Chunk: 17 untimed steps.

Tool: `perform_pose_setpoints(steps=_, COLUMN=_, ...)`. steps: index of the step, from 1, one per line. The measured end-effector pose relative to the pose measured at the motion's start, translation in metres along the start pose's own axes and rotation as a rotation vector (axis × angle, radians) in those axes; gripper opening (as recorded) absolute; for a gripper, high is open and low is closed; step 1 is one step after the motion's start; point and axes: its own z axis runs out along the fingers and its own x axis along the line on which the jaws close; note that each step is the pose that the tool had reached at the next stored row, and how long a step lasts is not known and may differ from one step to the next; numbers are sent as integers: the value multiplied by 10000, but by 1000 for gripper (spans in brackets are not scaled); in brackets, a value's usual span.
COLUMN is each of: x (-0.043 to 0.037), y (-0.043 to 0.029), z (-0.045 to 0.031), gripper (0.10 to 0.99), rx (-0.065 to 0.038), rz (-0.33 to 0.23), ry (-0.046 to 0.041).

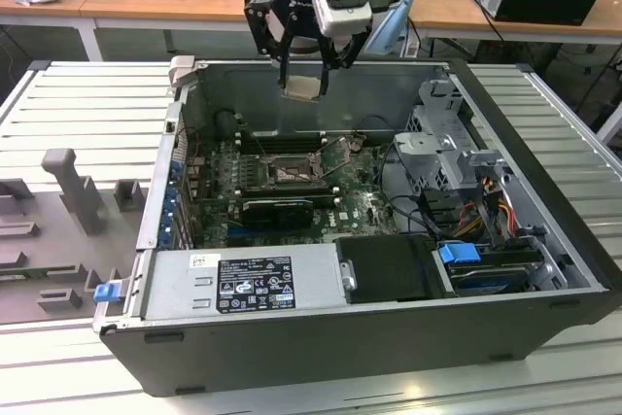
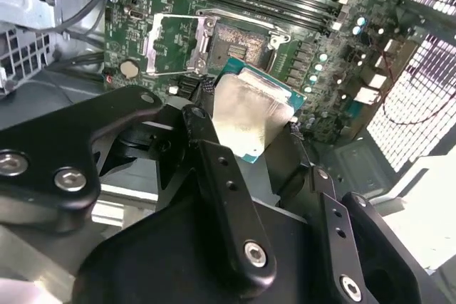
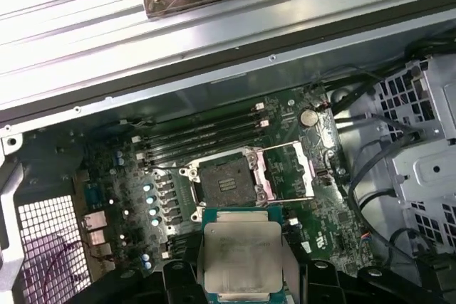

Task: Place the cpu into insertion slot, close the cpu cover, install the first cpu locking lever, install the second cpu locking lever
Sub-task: 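Place the cpu into insertion slot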

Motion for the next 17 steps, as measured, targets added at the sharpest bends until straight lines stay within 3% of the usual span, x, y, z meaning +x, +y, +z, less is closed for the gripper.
perform_pose_setpoints(steps=3, x=0, y=0, z=1, gripper=529, rx=6, rz=842, ry=-75)
perform_pose_setpoints(steps=17, x=0, y=0, z=2, gripper=529, rx=54, rz=2144, ry=-204)
